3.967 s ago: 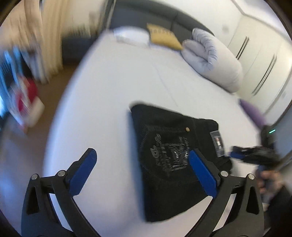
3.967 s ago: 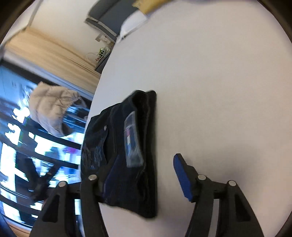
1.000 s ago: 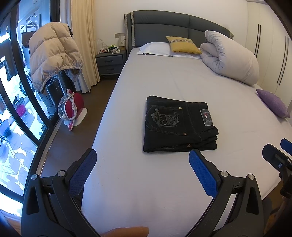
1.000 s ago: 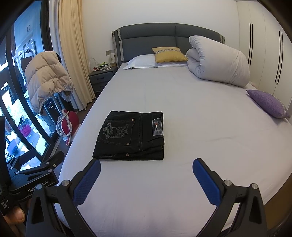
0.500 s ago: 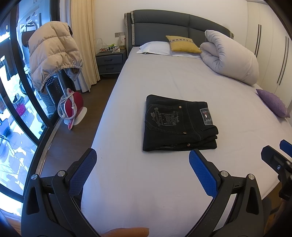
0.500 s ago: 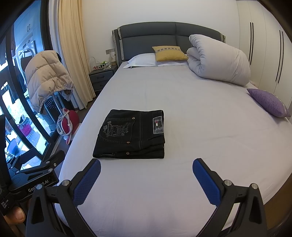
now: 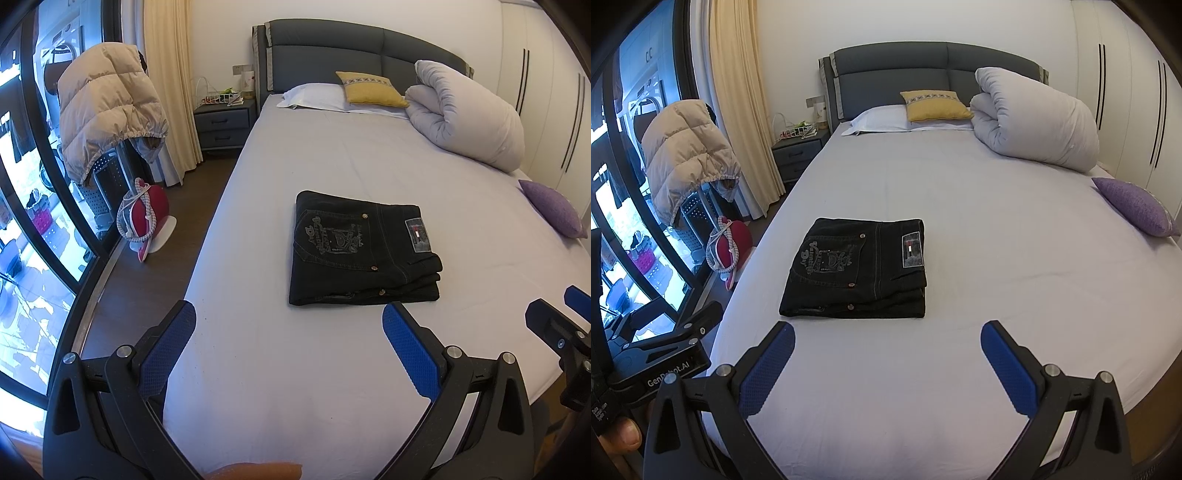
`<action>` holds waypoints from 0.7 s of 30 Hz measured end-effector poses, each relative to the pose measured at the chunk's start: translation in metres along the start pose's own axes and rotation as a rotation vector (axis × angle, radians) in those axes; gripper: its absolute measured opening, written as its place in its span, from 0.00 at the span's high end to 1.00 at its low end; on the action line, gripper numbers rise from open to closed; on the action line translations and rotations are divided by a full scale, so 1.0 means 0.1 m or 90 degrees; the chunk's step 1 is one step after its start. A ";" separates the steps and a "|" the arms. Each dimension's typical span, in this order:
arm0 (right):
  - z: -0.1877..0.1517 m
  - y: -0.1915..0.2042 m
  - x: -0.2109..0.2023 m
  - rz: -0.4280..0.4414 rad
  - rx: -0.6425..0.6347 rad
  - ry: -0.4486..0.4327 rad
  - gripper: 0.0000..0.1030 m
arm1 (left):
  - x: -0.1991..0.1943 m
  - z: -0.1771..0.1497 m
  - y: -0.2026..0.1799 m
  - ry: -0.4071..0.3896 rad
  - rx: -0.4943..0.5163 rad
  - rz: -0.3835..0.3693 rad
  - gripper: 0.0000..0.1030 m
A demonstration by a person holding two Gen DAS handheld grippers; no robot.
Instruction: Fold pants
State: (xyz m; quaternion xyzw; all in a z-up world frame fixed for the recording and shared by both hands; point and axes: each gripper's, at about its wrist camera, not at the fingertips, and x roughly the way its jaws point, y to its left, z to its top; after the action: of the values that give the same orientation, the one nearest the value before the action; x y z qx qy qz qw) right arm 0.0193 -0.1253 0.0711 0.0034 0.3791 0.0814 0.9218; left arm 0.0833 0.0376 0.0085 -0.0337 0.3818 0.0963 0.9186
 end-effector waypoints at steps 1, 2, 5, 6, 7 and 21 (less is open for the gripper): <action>-0.01 0.00 0.00 0.001 0.000 0.001 0.00 | 0.00 0.00 0.00 0.000 0.000 0.000 0.00; -0.01 -0.01 0.00 0.001 -0.001 0.001 0.00 | 0.00 0.00 0.00 0.001 0.000 0.000 0.00; -0.01 -0.01 0.00 0.001 -0.001 0.001 0.00 | 0.00 0.00 0.00 0.000 0.000 0.000 0.00; -0.02 -0.01 0.01 0.002 -0.001 0.002 0.00 | 0.00 0.00 0.00 0.000 0.000 0.000 0.00; -0.02 -0.01 0.01 0.002 -0.001 0.002 0.00 | 0.00 0.00 0.00 0.001 0.000 0.000 0.00; -0.03 -0.03 0.02 0.003 -0.002 0.005 0.00 | 0.01 -0.04 0.00 0.004 -0.001 -0.001 0.00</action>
State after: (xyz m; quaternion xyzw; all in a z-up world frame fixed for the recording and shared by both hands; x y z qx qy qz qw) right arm 0.0192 -0.1278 0.0678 0.0023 0.3823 0.0846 0.9201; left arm 0.0810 0.0374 0.0047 -0.0352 0.3845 0.0956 0.9175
